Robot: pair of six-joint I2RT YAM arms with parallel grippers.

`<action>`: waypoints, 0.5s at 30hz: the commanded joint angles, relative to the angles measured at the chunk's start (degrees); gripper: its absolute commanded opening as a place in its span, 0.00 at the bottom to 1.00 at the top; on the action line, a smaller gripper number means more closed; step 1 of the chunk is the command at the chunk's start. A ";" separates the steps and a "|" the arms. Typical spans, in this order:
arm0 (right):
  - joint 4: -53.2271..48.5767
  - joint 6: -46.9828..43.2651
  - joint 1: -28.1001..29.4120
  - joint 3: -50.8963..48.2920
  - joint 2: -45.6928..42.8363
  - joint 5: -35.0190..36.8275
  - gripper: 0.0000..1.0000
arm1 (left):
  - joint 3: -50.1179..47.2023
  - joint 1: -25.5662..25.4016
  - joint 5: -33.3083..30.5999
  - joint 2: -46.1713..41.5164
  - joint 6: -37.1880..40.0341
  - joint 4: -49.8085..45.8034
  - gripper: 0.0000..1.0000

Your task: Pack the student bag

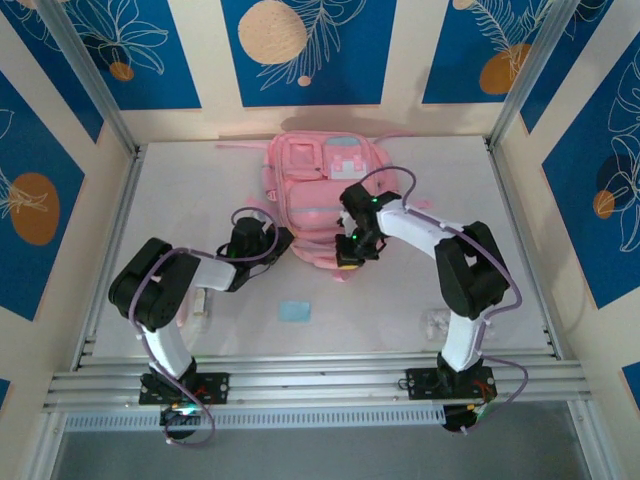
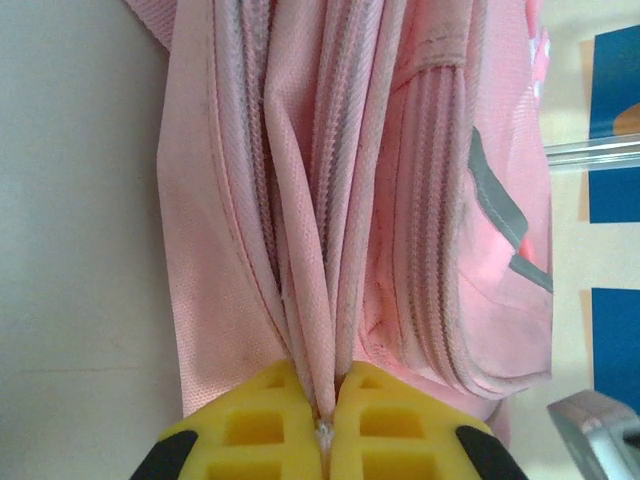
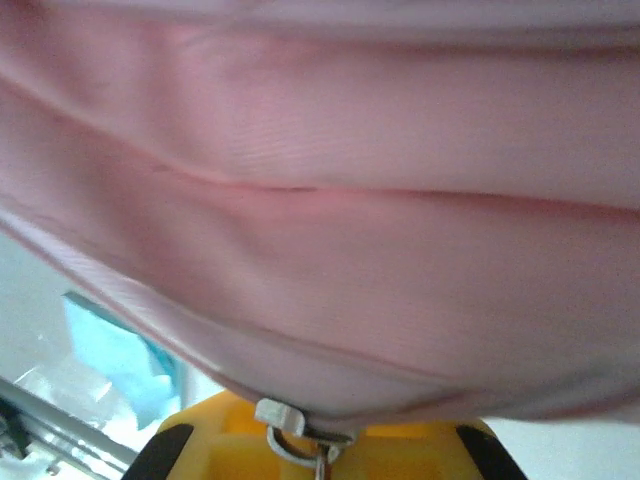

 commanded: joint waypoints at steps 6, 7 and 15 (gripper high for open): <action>-10.22 -9.60 -8.90 1.92 -2.29 18.71 0.00 | 0.30 4.64 -1.64 -6.77 7.59 -8.73 0.00; -9.57 -9.94 -8.80 2.07 -2.19 18.91 0.00 | 0.53 5.06 -1.90 -7.43 8.45 -10.00 0.00; 0.19 -9.90 -2.29 -0.17 -1.27 -3.20 0.00 | 7.58 7.30 -0.99 -4.27 13.19 -14.48 0.00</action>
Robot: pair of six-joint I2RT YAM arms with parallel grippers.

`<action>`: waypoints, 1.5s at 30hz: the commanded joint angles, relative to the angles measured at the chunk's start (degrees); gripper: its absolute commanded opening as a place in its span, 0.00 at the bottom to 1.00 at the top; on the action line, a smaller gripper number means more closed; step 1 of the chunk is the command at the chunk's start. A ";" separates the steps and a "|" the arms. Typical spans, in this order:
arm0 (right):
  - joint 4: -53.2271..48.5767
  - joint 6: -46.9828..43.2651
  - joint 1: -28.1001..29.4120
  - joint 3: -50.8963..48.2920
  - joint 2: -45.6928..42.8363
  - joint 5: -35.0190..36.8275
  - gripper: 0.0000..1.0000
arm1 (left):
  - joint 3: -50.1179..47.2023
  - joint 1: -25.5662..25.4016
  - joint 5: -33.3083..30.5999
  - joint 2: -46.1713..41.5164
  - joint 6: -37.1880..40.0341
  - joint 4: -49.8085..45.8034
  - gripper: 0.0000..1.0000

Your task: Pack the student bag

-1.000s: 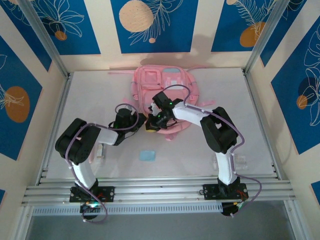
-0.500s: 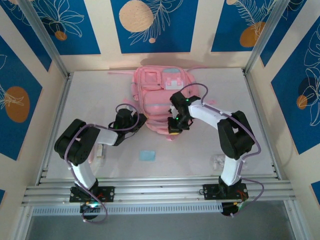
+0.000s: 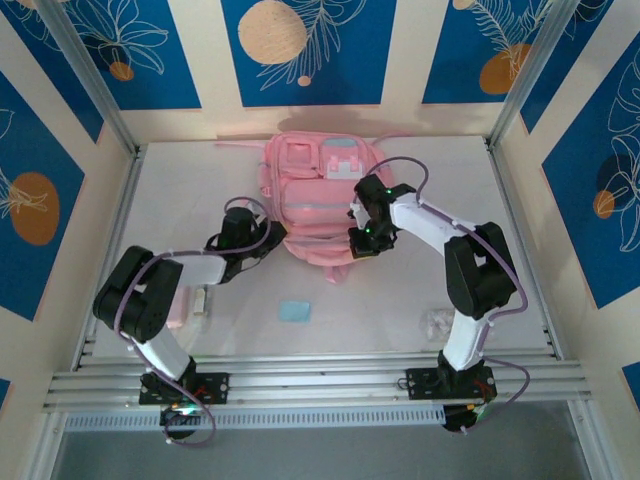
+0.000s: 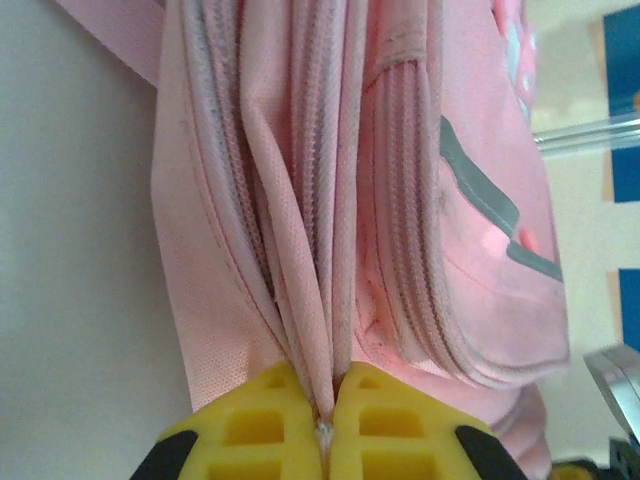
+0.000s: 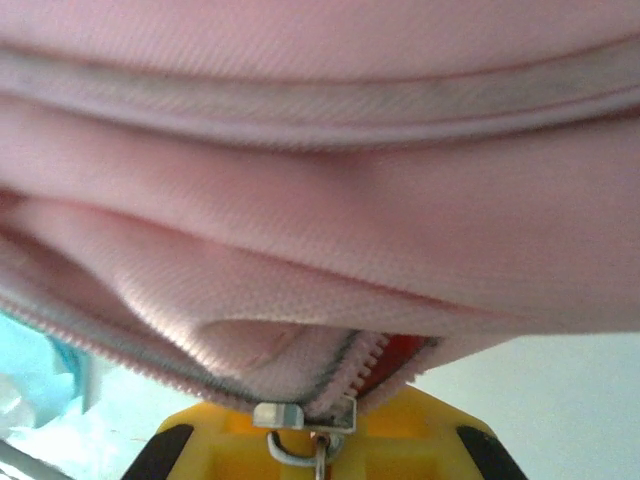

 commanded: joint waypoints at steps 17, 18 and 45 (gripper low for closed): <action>19.20 14.60 11.20 15.84 14.85 -17.86 0.00 | 3.48 4.83 -4.55 -7.45 5.49 -15.00 0.66; 19.60 15.01 11.12 16.68 15.06 -18.24 0.00 | 1.98 4.81 -4.42 -8.44 4.45 -14.99 0.66; 3.35 7.52 6.29 1.89 3.94 -10.39 0.00 | -5.02 -0.43 -4.08 2.28 -9.56 4.34 0.00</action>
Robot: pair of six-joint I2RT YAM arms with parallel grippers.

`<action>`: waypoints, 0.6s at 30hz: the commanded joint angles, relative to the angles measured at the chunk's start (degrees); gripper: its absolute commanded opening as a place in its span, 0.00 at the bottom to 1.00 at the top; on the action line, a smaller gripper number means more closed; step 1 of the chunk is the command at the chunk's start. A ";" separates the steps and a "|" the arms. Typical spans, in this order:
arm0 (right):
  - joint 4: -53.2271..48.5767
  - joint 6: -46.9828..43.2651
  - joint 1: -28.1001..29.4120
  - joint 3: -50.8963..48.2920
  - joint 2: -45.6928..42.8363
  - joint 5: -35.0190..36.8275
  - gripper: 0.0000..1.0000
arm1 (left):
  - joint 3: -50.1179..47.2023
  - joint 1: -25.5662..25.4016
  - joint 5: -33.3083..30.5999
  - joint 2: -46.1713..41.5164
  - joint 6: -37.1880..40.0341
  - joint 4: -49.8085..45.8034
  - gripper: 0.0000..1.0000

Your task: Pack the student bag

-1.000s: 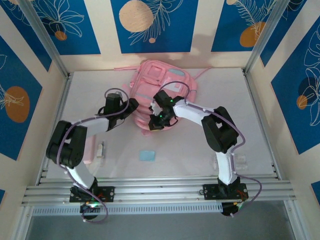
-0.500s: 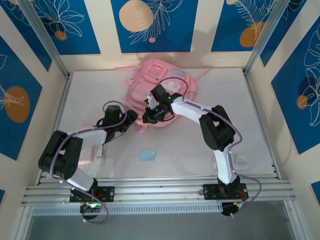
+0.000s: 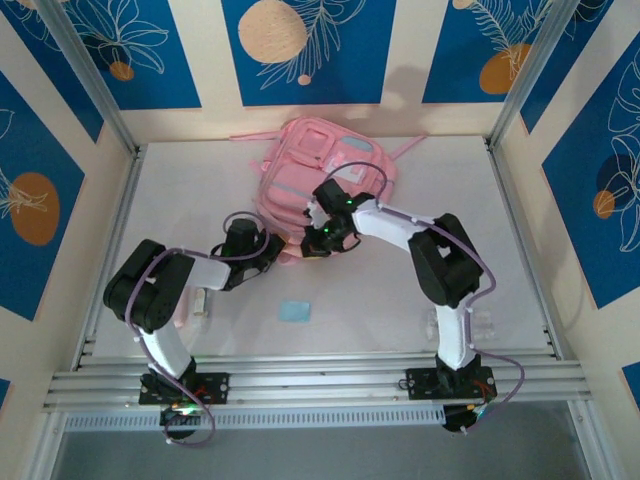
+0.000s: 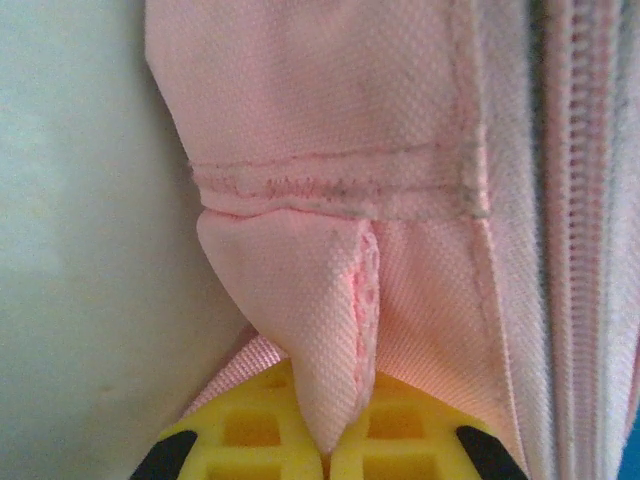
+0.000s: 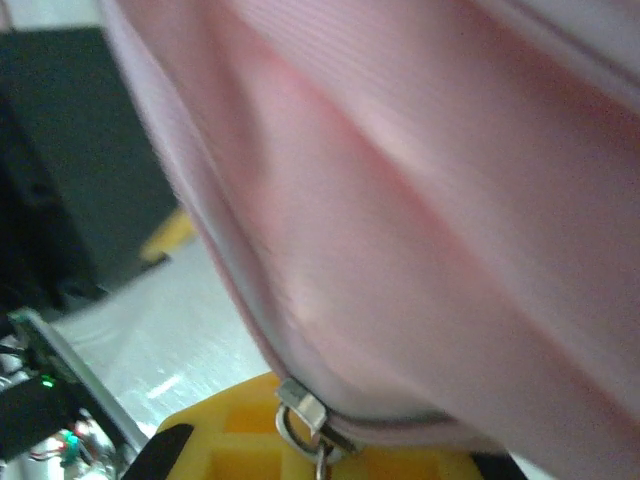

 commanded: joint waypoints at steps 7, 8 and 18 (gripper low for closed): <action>-16.40 -15.10 -10.22 -5.63 -8.44 13.31 0.00 | -0.16 1.46 1.51 -1.70 4.50 -2.33 0.00; -16.26 -17.04 -11.13 -5.13 -8.19 16.04 0.00 | -0.28 1.44 2.00 -1.78 4.69 -2.59 0.00; -10.00 -29.38 -24.83 6.77 0.04 31.55 0.00 | -0.28 2.27 3.48 -7.27 10.00 -11.04 0.00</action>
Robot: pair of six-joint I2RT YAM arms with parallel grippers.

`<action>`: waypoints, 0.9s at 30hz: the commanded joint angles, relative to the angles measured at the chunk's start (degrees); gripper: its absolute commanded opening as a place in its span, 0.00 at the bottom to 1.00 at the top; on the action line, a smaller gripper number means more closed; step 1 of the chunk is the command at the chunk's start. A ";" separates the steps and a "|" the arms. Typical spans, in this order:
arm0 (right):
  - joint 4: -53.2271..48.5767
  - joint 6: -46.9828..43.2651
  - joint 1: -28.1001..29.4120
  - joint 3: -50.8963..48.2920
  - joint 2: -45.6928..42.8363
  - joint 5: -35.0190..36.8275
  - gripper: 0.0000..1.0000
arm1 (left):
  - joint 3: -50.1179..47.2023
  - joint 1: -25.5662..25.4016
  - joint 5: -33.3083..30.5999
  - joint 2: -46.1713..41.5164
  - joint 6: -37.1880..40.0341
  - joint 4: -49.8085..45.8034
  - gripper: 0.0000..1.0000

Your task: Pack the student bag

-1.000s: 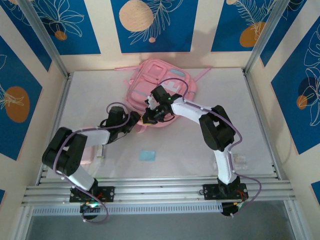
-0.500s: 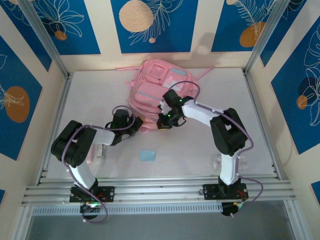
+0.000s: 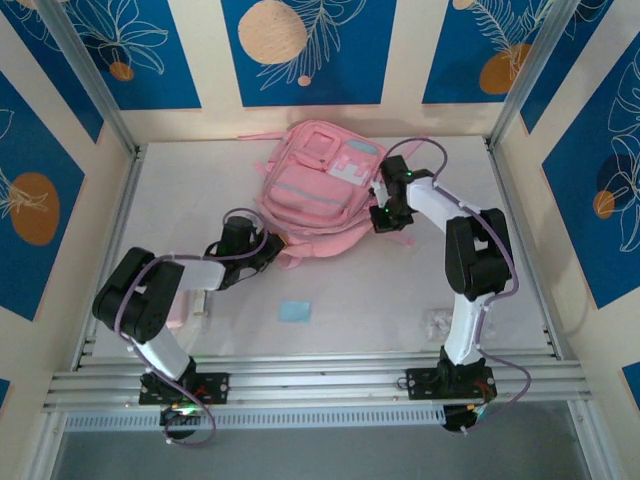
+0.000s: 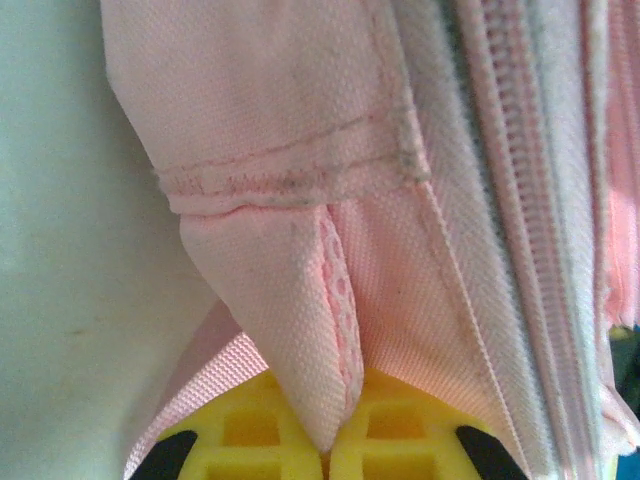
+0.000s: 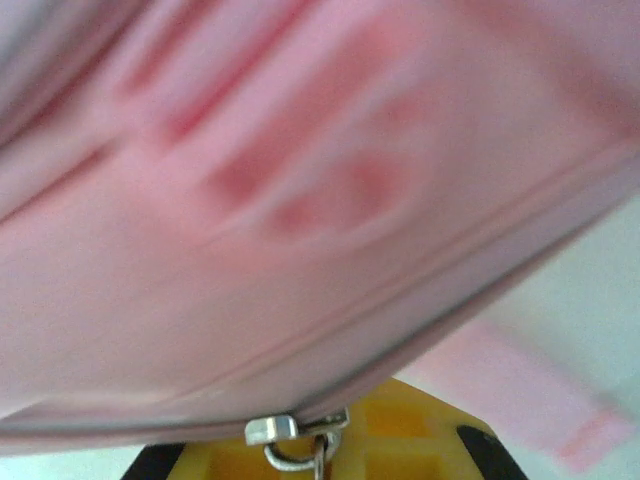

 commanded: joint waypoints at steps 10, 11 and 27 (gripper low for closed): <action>2.20 -4.16 -8.42 14.21 8.98 12.44 0.00 | -0.18 1.73 -0.34 -3.77 5.37 -7.31 0.00; 1.76 -3.52 -8.34 14.27 9.04 11.30 0.00 | -0.15 1.79 -0.38 -3.83 5.53 -7.41 0.00; 1.86 4.59 -3.35 -1.01 -5.28 -11.97 0.42 | 5.59 1.91 5.08 0.44 8.47 -7.30 0.00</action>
